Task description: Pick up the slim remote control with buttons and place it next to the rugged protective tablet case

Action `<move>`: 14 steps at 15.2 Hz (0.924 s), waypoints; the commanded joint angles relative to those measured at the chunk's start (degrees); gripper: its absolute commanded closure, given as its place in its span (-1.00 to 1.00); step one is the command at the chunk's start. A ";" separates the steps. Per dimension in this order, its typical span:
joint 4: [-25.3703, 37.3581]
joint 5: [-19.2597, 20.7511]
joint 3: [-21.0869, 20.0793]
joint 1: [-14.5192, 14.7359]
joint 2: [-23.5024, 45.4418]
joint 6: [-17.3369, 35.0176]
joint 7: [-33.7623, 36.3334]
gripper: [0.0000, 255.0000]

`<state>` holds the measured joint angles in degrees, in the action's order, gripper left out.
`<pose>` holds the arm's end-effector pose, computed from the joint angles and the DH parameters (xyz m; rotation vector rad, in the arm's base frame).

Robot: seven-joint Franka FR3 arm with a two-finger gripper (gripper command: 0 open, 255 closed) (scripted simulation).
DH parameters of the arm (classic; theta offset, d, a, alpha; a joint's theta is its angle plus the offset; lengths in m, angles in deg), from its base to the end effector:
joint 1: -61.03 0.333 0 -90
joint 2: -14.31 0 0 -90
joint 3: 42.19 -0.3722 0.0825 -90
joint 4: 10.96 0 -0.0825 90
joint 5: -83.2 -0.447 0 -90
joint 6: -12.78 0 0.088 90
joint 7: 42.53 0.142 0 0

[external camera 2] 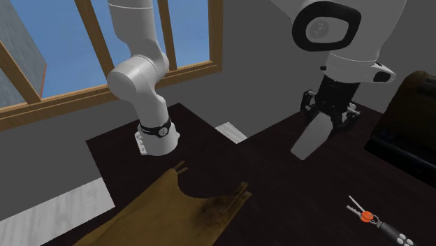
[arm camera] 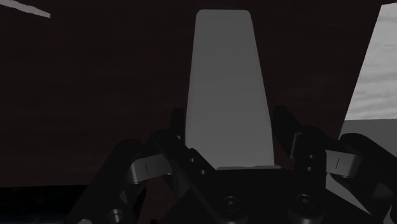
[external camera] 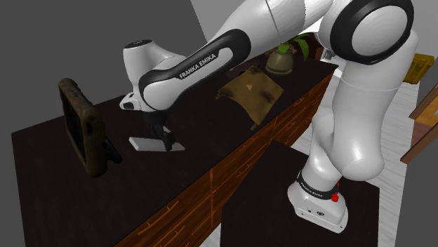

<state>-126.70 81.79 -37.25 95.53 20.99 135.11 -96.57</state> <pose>0.5507 0.3154 0.3812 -2.3471 -2.0721 -0.0019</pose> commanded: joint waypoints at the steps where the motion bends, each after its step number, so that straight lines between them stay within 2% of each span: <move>1: -0.89 -0.05 -0.03 0.03 0.53 1.42 0.02 1.00; 9: -3.47 -0.47 -0.13 -0.05 3.61 7.08 -0.31 1.00; 14: -3.53 -0.49 -0.13 -0.06 3.71 7.23 -0.32 1.00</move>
<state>-130.23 81.30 -37.38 95.47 24.69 142.30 -96.89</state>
